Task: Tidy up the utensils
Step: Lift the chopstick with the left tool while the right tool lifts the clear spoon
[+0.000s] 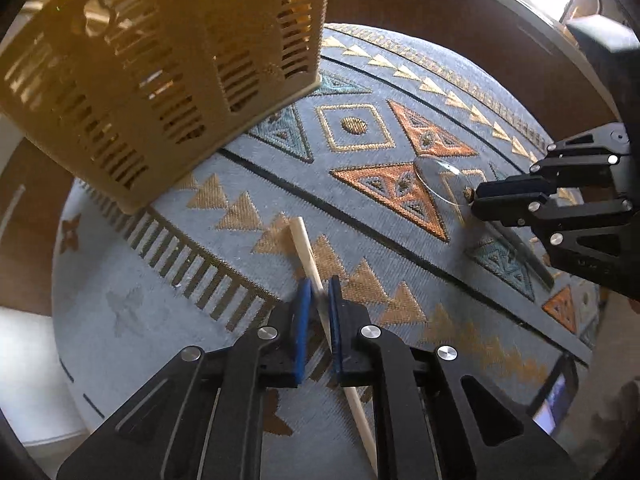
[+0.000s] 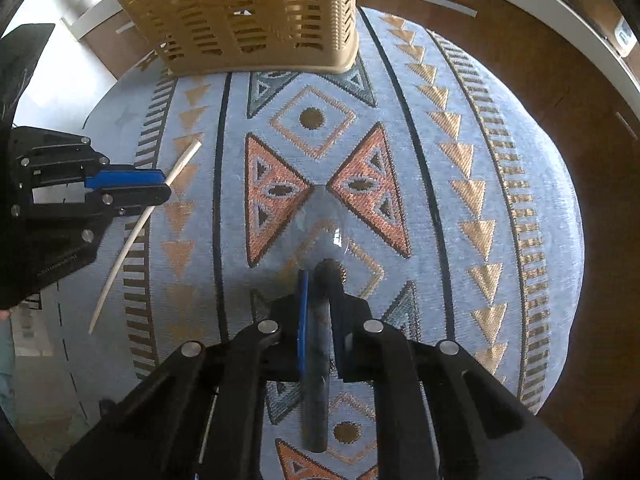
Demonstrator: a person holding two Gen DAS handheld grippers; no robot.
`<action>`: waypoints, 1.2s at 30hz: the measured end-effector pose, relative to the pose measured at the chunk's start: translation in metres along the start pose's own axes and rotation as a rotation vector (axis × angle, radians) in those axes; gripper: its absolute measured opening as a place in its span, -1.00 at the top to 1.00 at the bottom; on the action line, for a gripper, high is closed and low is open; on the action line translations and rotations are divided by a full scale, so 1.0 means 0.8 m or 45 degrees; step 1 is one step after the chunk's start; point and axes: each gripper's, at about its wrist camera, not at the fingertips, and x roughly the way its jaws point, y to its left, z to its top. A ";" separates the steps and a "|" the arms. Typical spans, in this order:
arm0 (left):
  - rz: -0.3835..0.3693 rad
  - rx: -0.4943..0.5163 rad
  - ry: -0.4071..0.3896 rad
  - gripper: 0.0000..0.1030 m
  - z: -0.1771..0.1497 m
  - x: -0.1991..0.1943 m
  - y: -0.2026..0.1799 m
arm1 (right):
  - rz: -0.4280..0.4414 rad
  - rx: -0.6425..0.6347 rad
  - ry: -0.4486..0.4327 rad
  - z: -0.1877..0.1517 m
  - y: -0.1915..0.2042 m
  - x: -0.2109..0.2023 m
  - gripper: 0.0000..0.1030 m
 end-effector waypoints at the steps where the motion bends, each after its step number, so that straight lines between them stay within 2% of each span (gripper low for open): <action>1: -0.018 -0.017 0.008 0.84 0.001 -0.001 0.004 | 0.008 -0.005 0.011 0.004 0.001 0.001 0.73; 3: -0.035 -0.041 0.034 0.84 0.003 -0.003 0.011 | 0.014 -0.013 0.031 0.014 0.011 0.004 0.66; 7: -0.034 -0.042 0.081 0.84 0.006 -0.004 0.014 | 0.003 -0.047 0.062 0.031 0.020 0.014 0.65; 10: -0.007 -0.020 0.104 0.88 0.014 0.006 0.006 | -0.018 -0.056 0.072 0.035 0.023 0.017 0.79; 14: 0.047 -0.020 0.060 0.93 0.014 0.009 -0.010 | -0.008 -0.053 0.023 0.035 0.023 0.019 0.81; 16: 0.026 -0.058 -0.017 0.93 0.006 0.002 -0.008 | 0.016 -0.064 -0.039 0.027 0.025 0.004 0.81; 18: 0.048 -0.097 -0.147 0.93 -0.005 -0.016 -0.005 | 0.041 -0.066 -0.097 0.024 0.027 -0.008 0.81; 21: 0.004 -0.177 -0.337 0.93 -0.017 -0.051 0.001 | 0.101 -0.083 -0.218 0.019 0.030 -0.034 0.81; 24: 0.000 -0.234 -0.541 0.93 -0.035 -0.086 0.004 | 0.171 -0.101 -0.339 0.013 0.035 -0.057 0.81; 27: -0.067 -0.325 -0.708 0.93 -0.053 -0.108 0.006 | 0.238 -0.108 -0.435 0.009 0.040 -0.072 0.81; 30: -0.072 -0.333 -0.832 0.93 -0.066 -0.126 0.004 | 0.323 -0.117 -0.519 0.005 0.047 -0.085 0.81; 36: -0.032 -0.307 -0.999 0.93 -0.067 -0.158 -0.013 | 0.447 -0.120 -0.705 -0.005 0.042 -0.127 0.81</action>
